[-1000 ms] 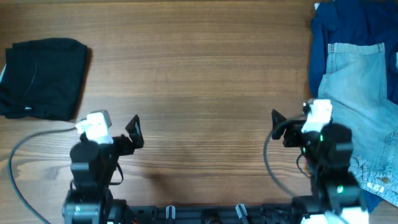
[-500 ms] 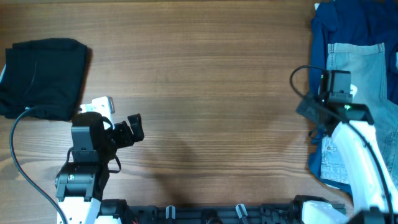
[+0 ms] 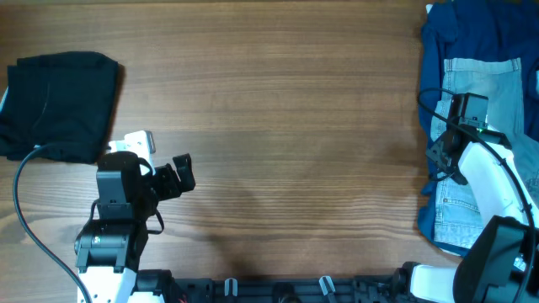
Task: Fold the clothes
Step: 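Reach the right gripper to the denim shorts on the pile and grasp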
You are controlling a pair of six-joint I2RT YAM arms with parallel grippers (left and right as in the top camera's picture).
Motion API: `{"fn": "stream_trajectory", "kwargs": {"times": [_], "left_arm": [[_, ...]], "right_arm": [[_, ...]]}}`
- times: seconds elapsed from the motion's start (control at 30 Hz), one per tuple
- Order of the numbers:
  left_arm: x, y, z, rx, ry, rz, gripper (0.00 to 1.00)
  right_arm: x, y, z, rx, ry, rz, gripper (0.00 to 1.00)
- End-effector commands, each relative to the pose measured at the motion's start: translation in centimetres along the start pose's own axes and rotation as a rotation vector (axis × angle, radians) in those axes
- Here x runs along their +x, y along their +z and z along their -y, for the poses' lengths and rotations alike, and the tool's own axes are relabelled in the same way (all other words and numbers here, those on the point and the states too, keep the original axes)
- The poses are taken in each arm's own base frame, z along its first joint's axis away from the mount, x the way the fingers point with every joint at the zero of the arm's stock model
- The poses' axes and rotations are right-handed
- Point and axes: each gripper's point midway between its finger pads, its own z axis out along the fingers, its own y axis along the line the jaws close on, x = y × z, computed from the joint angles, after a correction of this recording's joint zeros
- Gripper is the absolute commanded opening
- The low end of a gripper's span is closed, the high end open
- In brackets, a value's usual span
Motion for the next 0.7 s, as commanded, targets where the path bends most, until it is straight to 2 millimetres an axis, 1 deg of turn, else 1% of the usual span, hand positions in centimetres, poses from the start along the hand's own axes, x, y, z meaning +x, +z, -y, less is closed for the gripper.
{"fn": "stream_trajectory", "kwargs": {"times": [0.0,0.1,0.13,0.23,0.3,0.33,0.4,0.47,0.53,0.6,0.63,0.67], "left_arm": [[-0.8,-0.4,0.5,0.022,-0.008,0.020,1.00],[-0.8,-0.4,0.5,0.022,-0.008,0.019,1.00],[-0.8,-0.4,0.5,0.021,-0.008,0.019,1.00],[-0.8,-0.4,0.5,0.021,-0.008,0.019,1.00],[-0.8,-0.4,0.5,0.022,-0.008,0.020,1.00],[-0.8,-0.4,0.5,0.021,-0.008,0.019,1.00],[-0.8,-0.4,0.5,0.022,-0.008,0.020,1.00],[-0.8,-0.4,0.5,0.021,-0.008,0.019,1.00],[-0.8,-0.4,0.5,0.022,-0.008,0.020,1.00],[-0.8,-0.4,0.5,0.022,-0.008,0.020,1.00],[-0.8,-0.4,0.5,0.021,-0.008,0.020,1.00],[-0.8,-0.4,0.5,0.022,-0.008,0.020,1.00]], "right_arm": [[-0.1,0.2,0.5,0.029,-0.006,0.000,0.31],[0.3,0.3,0.7,0.036,-0.010,-0.012,0.31],[0.6,0.5,0.7,0.038,-0.006,-0.016,0.28],[0.7,1.0,-0.3,-0.013,0.006,-0.020,0.28],[0.5,1.2,-0.7,-0.026,0.010,-0.013,0.27],[0.3,1.2,-0.8,-0.033,0.012,-0.006,0.22],[0.1,1.2,-1.1,-0.045,0.009,0.002,0.06],[0.5,0.6,-3.4,-0.177,-0.097,-0.025,0.04],[1.0,-1.3,-5.7,-0.332,-0.188,-0.034,0.04],[0.5,-5.2,-7.6,-0.461,-0.294,0.012,0.04],[0.2,-7.6,-8.3,-0.519,-0.331,0.047,0.04],[-0.2,-10.8,-9.1,-0.586,-0.367,0.092,0.04]]}}
